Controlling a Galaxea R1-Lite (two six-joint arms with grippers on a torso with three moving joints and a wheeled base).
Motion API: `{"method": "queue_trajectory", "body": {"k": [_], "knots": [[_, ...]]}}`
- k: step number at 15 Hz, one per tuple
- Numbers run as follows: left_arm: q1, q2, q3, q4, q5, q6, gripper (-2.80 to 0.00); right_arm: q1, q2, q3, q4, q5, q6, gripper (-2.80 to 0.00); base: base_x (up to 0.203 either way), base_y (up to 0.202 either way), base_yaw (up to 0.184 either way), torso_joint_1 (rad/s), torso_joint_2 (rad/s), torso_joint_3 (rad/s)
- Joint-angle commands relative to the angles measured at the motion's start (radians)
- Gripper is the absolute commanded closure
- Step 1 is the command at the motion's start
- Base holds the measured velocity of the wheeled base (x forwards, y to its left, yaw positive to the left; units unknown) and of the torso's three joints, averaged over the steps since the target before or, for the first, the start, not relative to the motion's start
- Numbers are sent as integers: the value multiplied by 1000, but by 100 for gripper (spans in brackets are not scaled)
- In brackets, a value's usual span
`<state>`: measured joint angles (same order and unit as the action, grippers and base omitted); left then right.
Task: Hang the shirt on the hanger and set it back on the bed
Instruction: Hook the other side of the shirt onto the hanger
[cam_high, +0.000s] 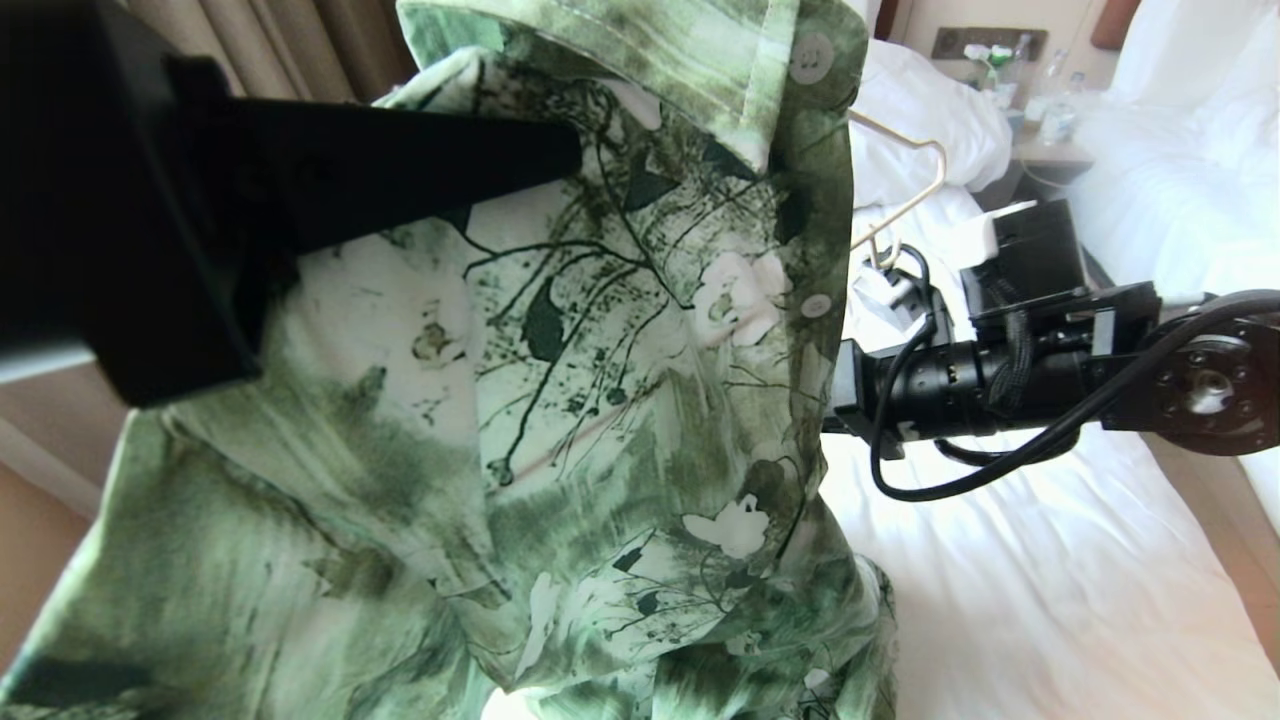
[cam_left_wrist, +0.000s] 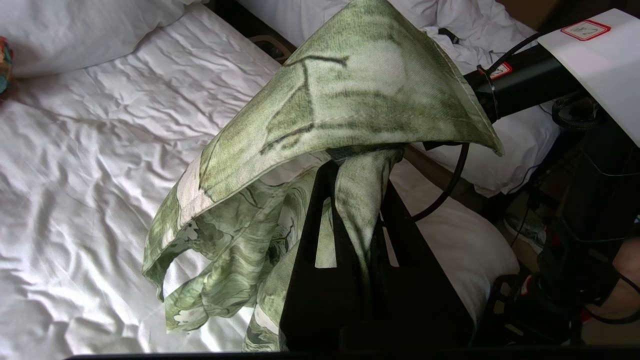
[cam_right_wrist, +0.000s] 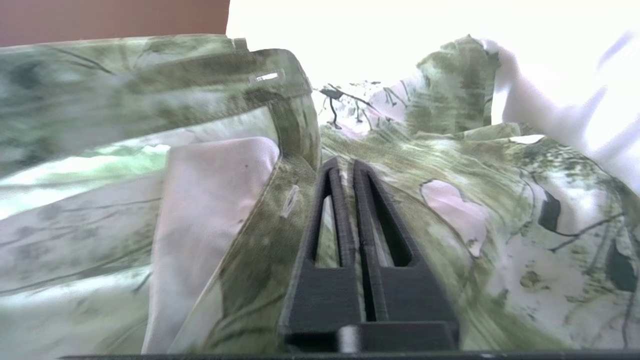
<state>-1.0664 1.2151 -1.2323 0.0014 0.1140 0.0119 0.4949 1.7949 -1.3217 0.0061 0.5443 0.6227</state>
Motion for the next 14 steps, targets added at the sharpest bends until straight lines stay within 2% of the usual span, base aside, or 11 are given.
{"method": "queue_trajectory", "body": {"k": [1, 11, 14], "knots": [[0, 10, -3, 0, 1, 0, 0, 54, 49, -26, -6, -16, 67, -280, 0, 0, 0, 0, 0, 0], [2, 50, -13, -4, 6, 3, 0, 71, 21, -30, -6, -14, 281, -280, 0, 0, 0, 0, 0, 0], [2, 71, -39, -4, 10, 3, 0, 84, 11, -25, 3, -10, 301, -280, 0, 0, 0, 0, 0, 0]]}}
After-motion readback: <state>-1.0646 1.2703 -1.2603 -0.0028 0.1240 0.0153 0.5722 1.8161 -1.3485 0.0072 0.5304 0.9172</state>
